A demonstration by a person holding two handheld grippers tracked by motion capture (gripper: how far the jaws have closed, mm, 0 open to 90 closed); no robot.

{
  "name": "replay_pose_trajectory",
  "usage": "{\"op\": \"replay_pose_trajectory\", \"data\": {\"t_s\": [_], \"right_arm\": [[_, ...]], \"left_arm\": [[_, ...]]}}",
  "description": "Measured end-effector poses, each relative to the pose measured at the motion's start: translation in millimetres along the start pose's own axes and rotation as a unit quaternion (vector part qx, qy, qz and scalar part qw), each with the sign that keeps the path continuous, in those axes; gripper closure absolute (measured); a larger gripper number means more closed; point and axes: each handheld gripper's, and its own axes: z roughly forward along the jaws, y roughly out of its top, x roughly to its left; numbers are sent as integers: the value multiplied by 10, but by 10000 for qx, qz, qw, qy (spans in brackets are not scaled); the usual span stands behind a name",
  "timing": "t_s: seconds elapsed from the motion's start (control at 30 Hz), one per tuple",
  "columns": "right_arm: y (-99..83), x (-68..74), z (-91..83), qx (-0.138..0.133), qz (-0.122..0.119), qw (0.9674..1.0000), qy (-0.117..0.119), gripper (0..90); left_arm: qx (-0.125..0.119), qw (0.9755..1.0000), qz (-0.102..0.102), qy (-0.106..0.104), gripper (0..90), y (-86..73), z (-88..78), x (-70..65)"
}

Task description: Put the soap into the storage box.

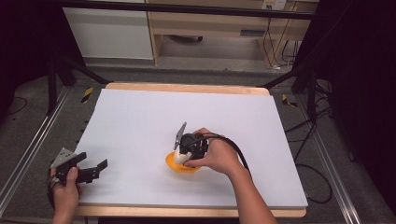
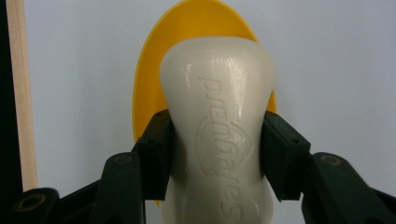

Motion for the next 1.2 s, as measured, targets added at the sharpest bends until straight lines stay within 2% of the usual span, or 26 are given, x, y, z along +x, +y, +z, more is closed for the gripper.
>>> {"op": "replay_pose_trajectory", "data": {"t_s": [0.23,0.47,0.57,0.6,0.67,0.7,0.73,0.77,0.8,1.03,1.1,1.13,1.2], "right_arm": [[17,-12,44,13,8,10000,25,497],[20,-15,87,78,-103,9999,21,495],[18,-11,84,107,-39,9999,-30,491],[7,-17,66,34,-39,10000,4,448],[-6,-28,0,-155,81,9998,90,420],[-6,-28,0,-155,81,9998,90,420],[-30,-52,-83,-351,171,9992,60,402],[-30,-52,-83,-351,171,9992,60,402],[-65,-69,-156,-498,305,9983,-3,390],[-246,-131,-298,-664,615,9957,-219,379],[-361,-162,-349,-828,821,9927,-296,376],[-361,-162,-349,-828,821,9927,-296,376],[-482,-179,-378,-857,976,9907,-399,374]], "left_arm": [[3,10000,1,-7,0,0,0,1],[10,10000,-1,-9,0,1,3,-1],[5,10000,5,-9,0,0,1,1],[1,10000,1,-9,0,0,0,1],[-1,10000,-16,-13,0,0,2,0],[-1,10000,-16,-13,0,0,2,0],[12,10000,-2,-5,0,1,3,1],[12,10000,-2,-5,0,1,3,1],[14,10000,6,0,0,1,3,0],[16,10000,27,7,0,2,4,0],[16,10000,5,5,0,1,3,-1],[14,10000,0,1,0,1,3,0],[19,10000,7,6,0,2,4,0]]}}
